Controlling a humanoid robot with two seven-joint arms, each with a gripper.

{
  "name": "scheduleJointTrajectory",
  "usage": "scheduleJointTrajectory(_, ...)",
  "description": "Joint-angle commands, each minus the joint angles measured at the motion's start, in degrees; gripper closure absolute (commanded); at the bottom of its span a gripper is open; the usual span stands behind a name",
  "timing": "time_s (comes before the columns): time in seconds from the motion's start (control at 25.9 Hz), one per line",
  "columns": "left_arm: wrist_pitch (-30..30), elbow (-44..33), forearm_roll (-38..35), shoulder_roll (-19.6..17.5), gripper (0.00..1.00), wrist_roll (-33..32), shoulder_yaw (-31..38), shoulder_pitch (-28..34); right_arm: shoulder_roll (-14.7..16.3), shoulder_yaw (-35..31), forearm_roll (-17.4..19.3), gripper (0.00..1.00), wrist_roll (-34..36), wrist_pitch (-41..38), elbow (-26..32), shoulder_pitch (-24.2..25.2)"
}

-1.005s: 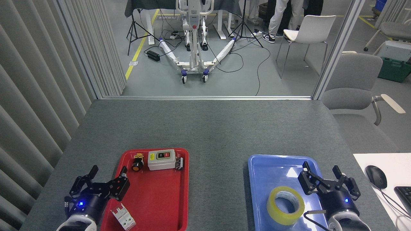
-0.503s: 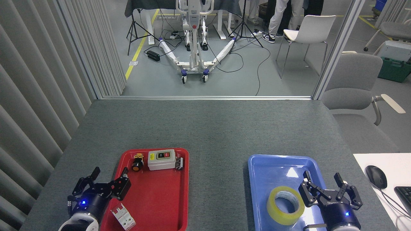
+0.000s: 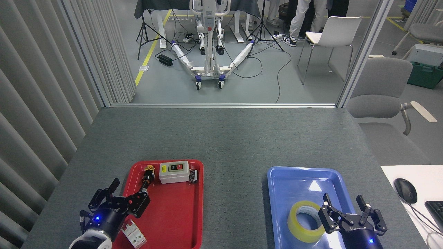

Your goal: Place and move tape with both arms

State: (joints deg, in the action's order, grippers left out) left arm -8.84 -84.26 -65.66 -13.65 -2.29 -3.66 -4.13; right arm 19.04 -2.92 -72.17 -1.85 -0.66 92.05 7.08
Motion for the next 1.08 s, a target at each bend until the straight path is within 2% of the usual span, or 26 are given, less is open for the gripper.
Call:
scheduleJointTrajectory(0.0,-0.21,-0.03,0.00,0.64,0.01,-0.17,0.05,0.00,-1.11,0.10,-0.34,0.00,1.59,-0.05,-0.47,0.39)
scheduleJointTrajectory(0.15,-0.13,-0.12,0.00,1.17,0.01,-0.17,-0.12,0.09,-2.60,0.28,-1.75,0.00,6.78,-0.05,-0.73,0.75)
scheduleJointTrajectory(1.04,-0.39,-0.29,0.00,2.14,0.01,-0.17,-0.12,0.00,-4.89,0.28,-2.19,0.00,7.04,0.39,-2.14,0.92)
